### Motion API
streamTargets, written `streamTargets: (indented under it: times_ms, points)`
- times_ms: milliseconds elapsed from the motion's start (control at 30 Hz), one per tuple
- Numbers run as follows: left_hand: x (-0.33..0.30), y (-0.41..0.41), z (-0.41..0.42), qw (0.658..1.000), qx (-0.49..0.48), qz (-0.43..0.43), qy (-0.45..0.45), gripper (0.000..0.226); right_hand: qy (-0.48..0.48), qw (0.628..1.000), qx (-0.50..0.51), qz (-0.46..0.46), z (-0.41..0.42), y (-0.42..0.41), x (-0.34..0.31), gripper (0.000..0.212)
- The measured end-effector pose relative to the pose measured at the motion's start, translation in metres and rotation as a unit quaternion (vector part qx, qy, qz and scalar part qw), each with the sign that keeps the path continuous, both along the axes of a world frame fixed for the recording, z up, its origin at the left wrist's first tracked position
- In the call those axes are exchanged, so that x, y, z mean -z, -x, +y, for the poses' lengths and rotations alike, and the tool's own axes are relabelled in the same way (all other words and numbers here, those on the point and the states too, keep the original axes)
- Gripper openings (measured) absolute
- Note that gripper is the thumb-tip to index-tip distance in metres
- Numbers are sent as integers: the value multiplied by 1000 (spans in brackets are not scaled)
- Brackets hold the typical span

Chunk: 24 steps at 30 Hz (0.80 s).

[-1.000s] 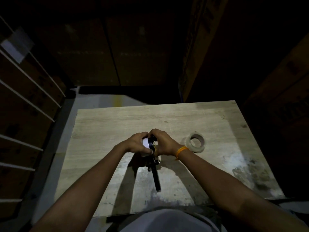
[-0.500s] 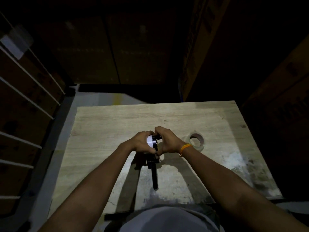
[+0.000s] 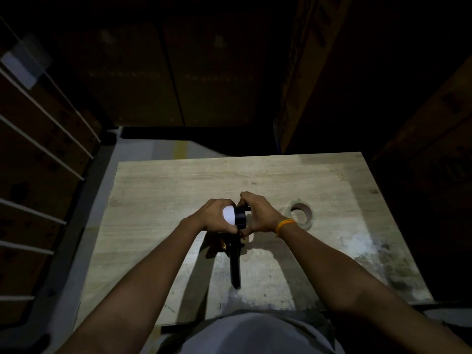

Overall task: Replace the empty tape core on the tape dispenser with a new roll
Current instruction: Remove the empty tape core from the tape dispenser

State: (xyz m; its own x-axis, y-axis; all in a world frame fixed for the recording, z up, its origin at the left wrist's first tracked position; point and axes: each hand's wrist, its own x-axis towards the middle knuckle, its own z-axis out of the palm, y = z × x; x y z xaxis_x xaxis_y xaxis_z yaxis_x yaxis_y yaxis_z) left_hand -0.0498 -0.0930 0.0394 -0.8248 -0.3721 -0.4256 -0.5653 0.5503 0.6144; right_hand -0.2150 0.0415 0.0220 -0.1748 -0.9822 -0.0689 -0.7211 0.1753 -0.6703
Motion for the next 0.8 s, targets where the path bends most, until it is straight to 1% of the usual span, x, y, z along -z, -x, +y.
streamTargets:
  times_ms: [67, 233, 333, 400, 467, 533, 667, 733, 800]
  points:
    - [-2, 0, -3, 1000, 9, -6, -2, 56, -5, 1000, 0, 2, -3, 0, 0, 71]
    - [-9, 6, -11, 997, 50, -45, 27, 63, -29, 999, -13, 22, -14, -4, -4, 74]
    - [-17, 10, -12, 991, 76, -65, 87, 76, -53, 997, -7, 53, -16, -2, 0, 75]
    - [-22, 9, -16, 986, 83, -72, 128, 85, -67, 996, 18, 62, -12, 8, 6, 77]
    - [-25, 4, -25, 988, 48, -78, 122, 95, -82, 994, 38, 58, -7, 20, 8, 76]
    - [-27, 1, -29, 992, 9, -81, 94, 101, -93, 992, 49, 69, -5, 25, 7, 73]
    - [-30, 8, -17, 996, -62, -50, 51, 102, -165, 974, 74, 139, -1, 19, 15, 75]
    - [-30, 12, -11, 994, -89, -33, 50, 103, -190, 967, 96, 137, 4, 13, 26, 75]
    - [-29, 17, -6, 992, -112, -17, 54, 98, -202, 967, 109, 112, 8, 6, 35, 70]
